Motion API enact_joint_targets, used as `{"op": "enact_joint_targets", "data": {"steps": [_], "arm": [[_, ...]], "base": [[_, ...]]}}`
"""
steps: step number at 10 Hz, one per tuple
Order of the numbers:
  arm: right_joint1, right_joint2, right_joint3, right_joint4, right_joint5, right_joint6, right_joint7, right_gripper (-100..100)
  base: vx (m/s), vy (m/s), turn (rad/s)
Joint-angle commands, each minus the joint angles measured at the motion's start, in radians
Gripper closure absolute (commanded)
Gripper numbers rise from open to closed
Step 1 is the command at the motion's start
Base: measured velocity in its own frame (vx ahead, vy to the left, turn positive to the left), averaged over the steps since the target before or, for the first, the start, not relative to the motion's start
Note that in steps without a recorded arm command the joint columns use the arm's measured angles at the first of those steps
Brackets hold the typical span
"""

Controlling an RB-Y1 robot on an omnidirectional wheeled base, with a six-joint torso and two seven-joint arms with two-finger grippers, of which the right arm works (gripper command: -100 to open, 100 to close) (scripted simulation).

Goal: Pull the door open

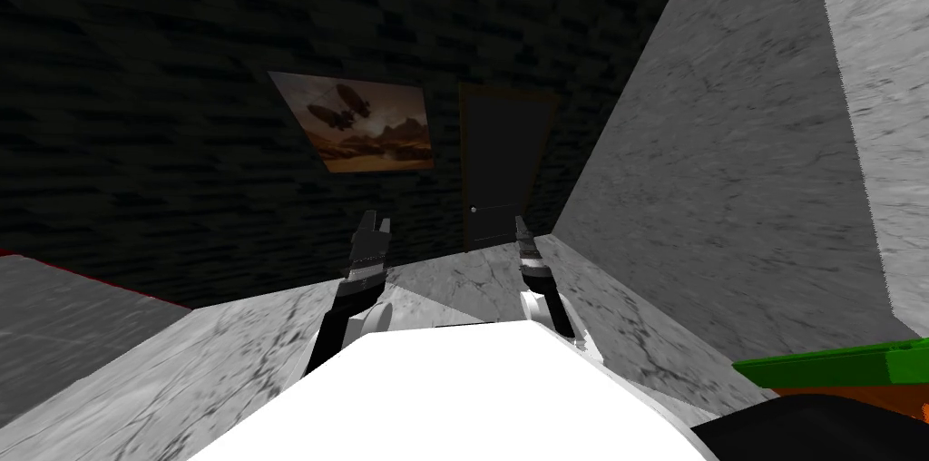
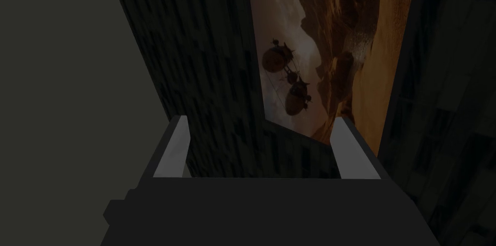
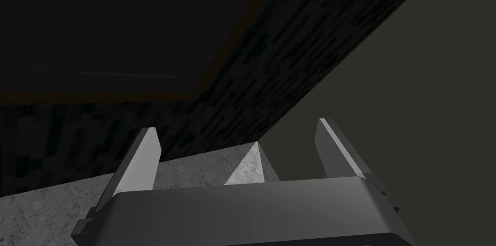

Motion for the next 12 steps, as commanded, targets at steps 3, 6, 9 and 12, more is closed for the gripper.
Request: {"op": "enact_joint_targets", "data": {"steps": [3,6,9,12], "arm": [[-0.014,-0.015,-0.008,0.078,0.015,-0.026,0.061,-100],[-0.03,-0.026,-0.016,0.147,0.028,-0.046,0.114,-100],[-0.046,-0.037,-0.024,0.217,0.042,-0.066,0.168,-100],[-0.062,-0.046,-0.032,0.29,0.056,-0.087,0.224,-100]], "base": [[0.104,0.009,0.018],[0.095,0.018,0.023],[0.1,0.017,0.024],[0.103,0.013,0.022]]}}
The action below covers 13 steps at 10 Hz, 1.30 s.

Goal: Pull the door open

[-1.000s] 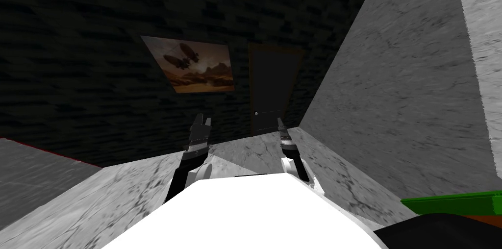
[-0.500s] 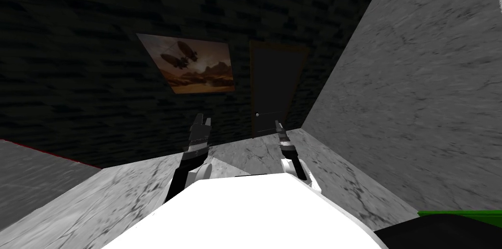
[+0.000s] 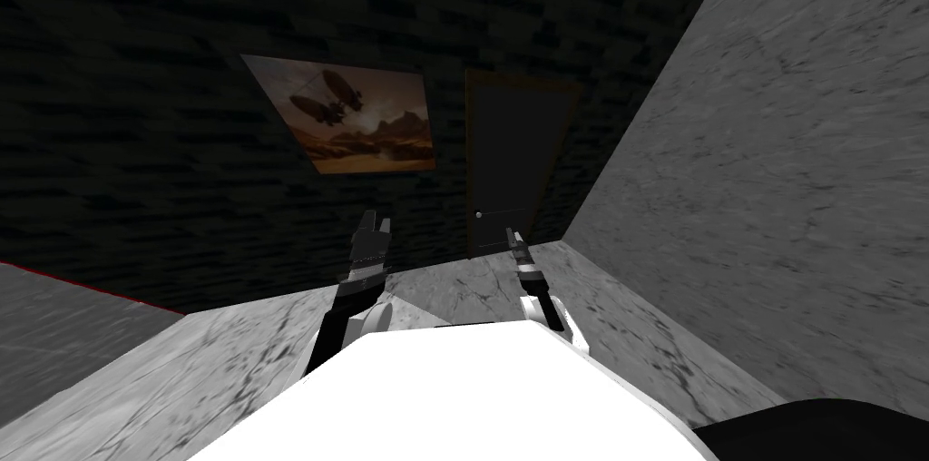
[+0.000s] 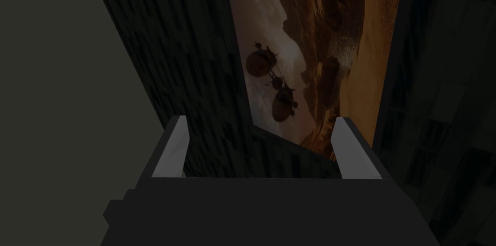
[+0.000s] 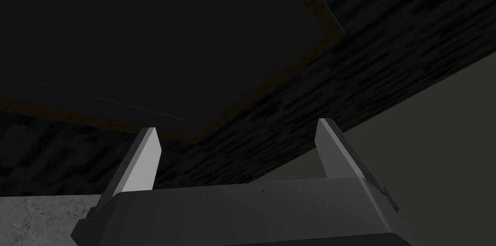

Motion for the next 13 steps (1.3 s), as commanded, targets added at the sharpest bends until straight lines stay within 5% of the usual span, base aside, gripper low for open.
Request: {"op": "enact_joint_targets", "data": {"steps": [1,13], "arm": [[-0.004,-0.007,-0.005,0.041,0.007,-0.017,0.032,-100],[-0.072,-0.034,-0.039,0.34,0.065,-0.103,0.261,-100]], "base": [[0.101,-0.001,0.03],[0.1,0.017,0.024]]}}
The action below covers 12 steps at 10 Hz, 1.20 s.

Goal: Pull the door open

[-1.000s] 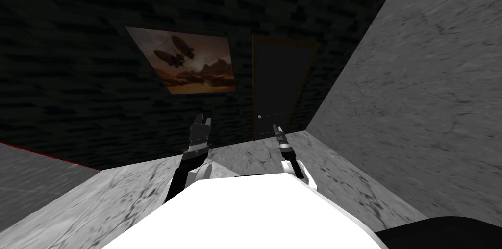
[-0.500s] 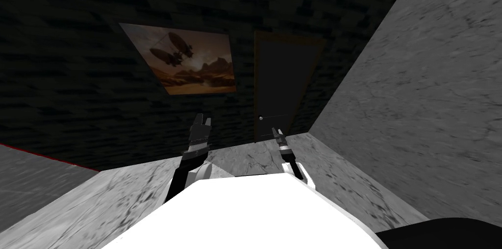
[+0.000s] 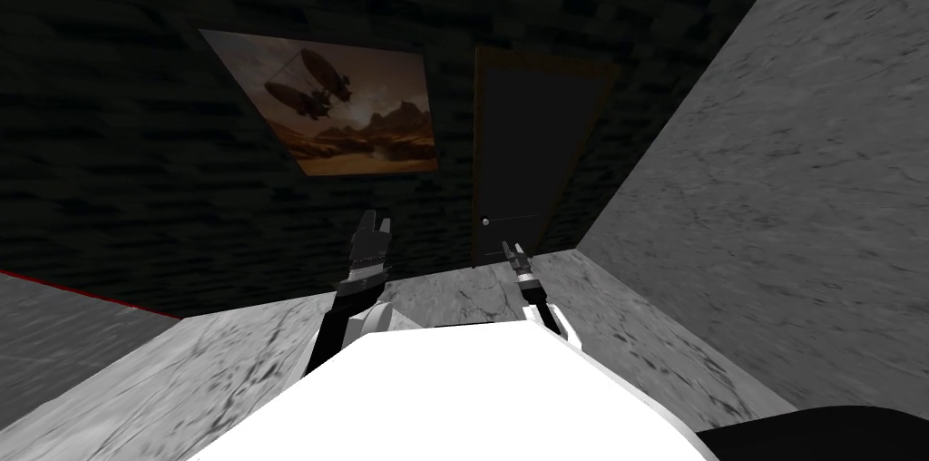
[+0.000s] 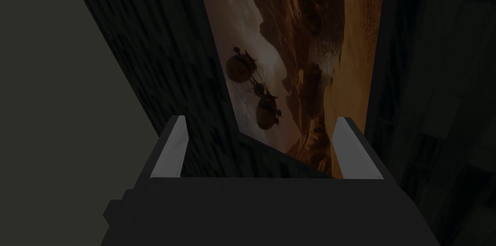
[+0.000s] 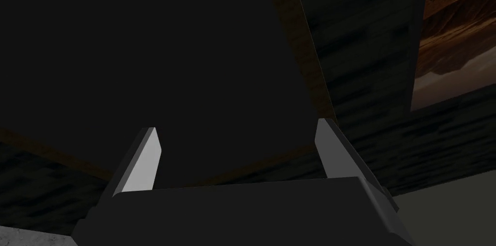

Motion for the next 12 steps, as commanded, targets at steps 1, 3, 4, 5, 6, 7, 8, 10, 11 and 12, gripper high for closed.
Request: {"op": "enact_joint_targets", "data": {"steps": [1,3,4,5,6,7,8,10,11,12], "arm": [[-0.011,-0.004,-0.006,0.044,0.007,-0.014,0.032,-100],[-0.022,-0.008,-0.011,0.093,0.017,-0.028,0.069,-100],[-0.027,-0.009,-0.014,0.116,0.021,-0.035,0.087,-100],[-0.032,-0.01,-0.016,0.139,0.025,-0.041,0.104,-100],[-0.037,-0.011,-0.019,0.162,0.03,-0.048,0.122,-100],[-0.042,-0.013,-0.022,0.185,0.034,-0.054,0.139,-100],[-0.048,-0.014,-0.024,0.208,0.039,-0.061,0.157,-100],[-0.057,-0.016,-0.029,0.25,0.047,-0.073,0.189,-100],[-0.062,-0.017,-0.031,0.271,0.051,-0.079,0.205,-100],[-0.066,-0.018,-0.034,0.291,0.055,-0.085,0.221,-100]], "base": [[0.107,0.007,0.018],[0.092,0.025,0.022],[0.102,0.008,0.024],[0.098,0.002,0.022],[0.103,0.007,0.019],[0.101,0.015,0.021],[0.1,0.015,0.019],[0.1,0.009,0.02],[0.108,-0.009,0.017],[0.092,-0.003,0.022]]}}
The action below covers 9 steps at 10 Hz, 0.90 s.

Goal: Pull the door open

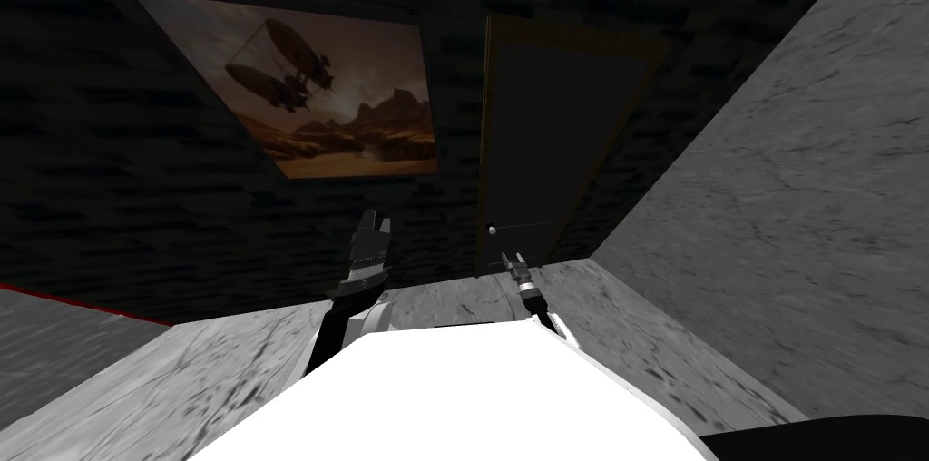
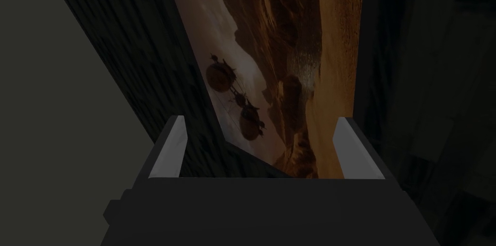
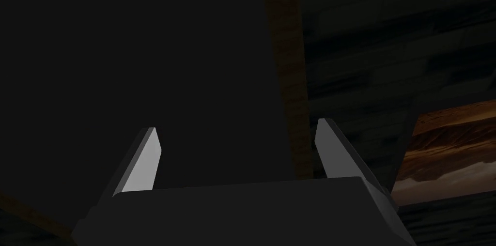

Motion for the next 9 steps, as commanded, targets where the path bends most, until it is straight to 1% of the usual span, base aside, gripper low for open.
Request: {"op": "enact_joint_targets", "data": {"steps": [1,2,3,4,6,8,9], "arm": [[-0.008,-0.001,-0.004,0.034,0.007,-0.009,0.028,-100],[-0.017,-0.003,-0.008,0.07,0.014,-0.02,0.056,-100],[-0.021,-0.003,-0.01,0.088,0.017,-0.025,0.069,-100],[-0.029,-0.005,-0.014,0.124,0.024,-0.035,0.097,-100],[-0.035,-0.006,-0.017,0.154,0.03,-0.044,0.12,-100],[-0.048,-0.007,-0.024,0.209,0.041,-0.059,0.162,-100],[-0.052,-0.008,-0.026,0.229,0.044,-0.065,0.177,-100]], "base": [[0.083,-0.001,0.018],[0.125,0.007,0.032],[0.136,0.017,0.021],[0.13,0.007,0.022],[0.112,-0.007,0.016],[0.11,-0.007,0.022],[0.134,-0.02,0.01]]}}
